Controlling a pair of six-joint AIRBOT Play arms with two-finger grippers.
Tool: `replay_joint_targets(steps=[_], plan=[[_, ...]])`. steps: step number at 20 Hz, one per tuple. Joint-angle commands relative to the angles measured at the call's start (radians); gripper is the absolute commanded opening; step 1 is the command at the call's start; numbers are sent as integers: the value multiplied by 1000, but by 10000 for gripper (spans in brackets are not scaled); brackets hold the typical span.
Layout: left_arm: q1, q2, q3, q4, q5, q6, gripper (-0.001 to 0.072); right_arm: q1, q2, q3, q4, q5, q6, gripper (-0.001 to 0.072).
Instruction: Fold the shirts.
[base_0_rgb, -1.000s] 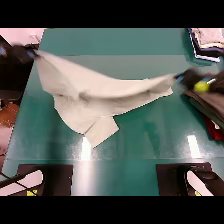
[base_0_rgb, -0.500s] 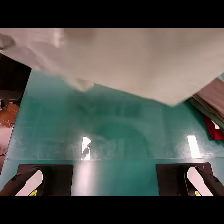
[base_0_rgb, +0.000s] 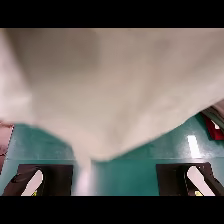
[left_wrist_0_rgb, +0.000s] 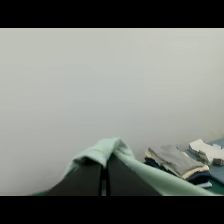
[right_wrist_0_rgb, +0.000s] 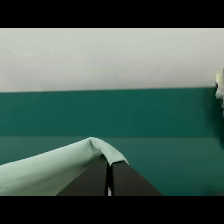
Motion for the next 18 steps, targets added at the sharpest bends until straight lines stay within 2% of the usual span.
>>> replay_joint_targets(steps=[1, 3, 6, 8, 10, 13, 15, 18], plan=[[0, -85, -179, 11, -138, -26, 24, 12, -77, -122, -15, 109, 30, 12], [0, -186, -295, 12, -215, -25, 24, 110, -174, -156, -141, 145, 70, 12], [0, -336, -444, 12, -251, -23, 25, 307, -347, -204, -378, 205, 104, 12], [-13, -443, -515, 14, -254, -16, 25, 410, -473, -223, -451, 204, 104, 12], [-48, -549, -551, 21, -243, 39, 25, 481, -590, -226, -507, 140, 104, 12], [-92, -678, -552, 21, -87, 154, 25, 531, -720, -226, -531, -37, 113, 12], [-105, -720, -552, 19, 64, 182, 25, 547, -774, -227, -530, -162, 145, 12], [-105, -740, -537, 15, 223, 233, 25, 560, -802, -227, -533, -325, 171, 12]])
